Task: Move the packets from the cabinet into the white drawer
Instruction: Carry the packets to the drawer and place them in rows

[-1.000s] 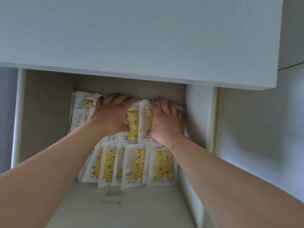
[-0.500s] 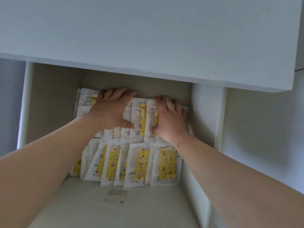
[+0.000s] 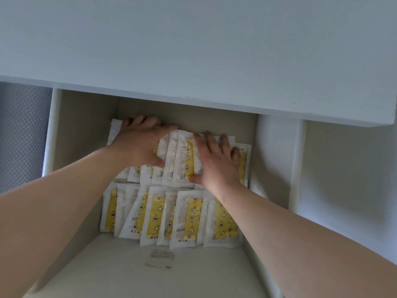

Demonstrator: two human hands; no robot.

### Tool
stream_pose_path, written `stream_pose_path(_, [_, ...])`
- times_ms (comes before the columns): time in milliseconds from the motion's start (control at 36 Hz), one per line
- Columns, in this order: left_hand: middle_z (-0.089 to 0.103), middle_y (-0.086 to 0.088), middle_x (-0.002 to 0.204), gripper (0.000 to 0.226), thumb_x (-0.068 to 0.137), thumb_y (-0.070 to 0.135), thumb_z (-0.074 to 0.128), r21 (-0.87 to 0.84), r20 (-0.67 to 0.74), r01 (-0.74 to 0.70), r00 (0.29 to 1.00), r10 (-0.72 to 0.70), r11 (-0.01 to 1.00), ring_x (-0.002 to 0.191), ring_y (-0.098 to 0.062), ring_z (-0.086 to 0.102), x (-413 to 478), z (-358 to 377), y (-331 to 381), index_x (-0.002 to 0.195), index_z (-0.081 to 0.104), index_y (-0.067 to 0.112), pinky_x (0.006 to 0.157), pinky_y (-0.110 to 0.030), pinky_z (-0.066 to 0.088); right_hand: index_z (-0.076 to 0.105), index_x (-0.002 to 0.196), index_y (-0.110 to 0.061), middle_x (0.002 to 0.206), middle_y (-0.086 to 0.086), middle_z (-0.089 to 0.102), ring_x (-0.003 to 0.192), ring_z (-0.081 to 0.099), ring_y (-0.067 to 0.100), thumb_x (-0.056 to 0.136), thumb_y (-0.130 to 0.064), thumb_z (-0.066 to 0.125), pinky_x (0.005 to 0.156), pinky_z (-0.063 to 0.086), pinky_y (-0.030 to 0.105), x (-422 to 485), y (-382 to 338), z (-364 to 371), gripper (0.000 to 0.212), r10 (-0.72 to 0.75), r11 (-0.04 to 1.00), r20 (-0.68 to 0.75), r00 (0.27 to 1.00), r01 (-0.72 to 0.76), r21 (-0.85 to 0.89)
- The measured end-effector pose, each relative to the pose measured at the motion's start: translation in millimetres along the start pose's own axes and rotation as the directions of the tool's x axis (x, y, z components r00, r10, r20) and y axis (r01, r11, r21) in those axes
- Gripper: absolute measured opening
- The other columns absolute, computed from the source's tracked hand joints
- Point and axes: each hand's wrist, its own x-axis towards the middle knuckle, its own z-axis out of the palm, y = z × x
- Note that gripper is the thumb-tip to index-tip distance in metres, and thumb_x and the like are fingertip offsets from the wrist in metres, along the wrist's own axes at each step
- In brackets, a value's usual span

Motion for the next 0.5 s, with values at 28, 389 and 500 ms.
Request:
stream_pose_path(28, [0.028,0.003,0.143,0.097,0.072,0.051,0.072,-0.002,0.003,0.011,1.000,-0.011,1.000,0.133,-0.023,0.018,-1.2,0.4,-0.4,0.148,0.012,0.040,0.108,-0.039,0.018,-0.004,0.150,-0.030,0.158,-0.004,-0.005,0.144,-0.008,0.034,0.079,-0.046,0.068,0.113,0.005,0.056,0.5,-0.9,0.2,0.103,-0.003,1.000,0.002,1.000,0.003,0.001])
stream_pose_path(389, [0.014,0.008,0.153,0.102,0.074,0.050,0.071,-0.026,0.006,0.031,1.000,-0.031,0.999,0.139,-0.022,0.008,-13.9,8.3,-6.0,0.149,0.003,0.039,0.114,-0.044,0.008,-0.006,0.150,-0.032,0.158,-0.002,-0.011,0.145,-0.010,0.030,0.077,-0.054,0.067,0.115,0.005,0.052,-6.7,12.6,-2.1,0.105,0.045,0.999,-0.004,0.999,-0.045,-0.004])
stream_pose_path(500, [0.018,0.006,0.151,0.102,0.073,0.053,0.071,-0.021,-0.017,0.024,1.000,-0.025,0.999,0.138,-0.024,0.012,-12.8,8.6,-5.2,0.149,0.003,0.039,0.113,-0.042,0.009,-0.005,0.150,-0.031,0.158,-0.002,-0.011,0.145,-0.009,0.031,0.077,-0.054,0.067,0.115,0.006,0.051,-8.0,13.2,-3.2,0.105,0.067,0.998,-0.007,0.998,-0.067,0.002])
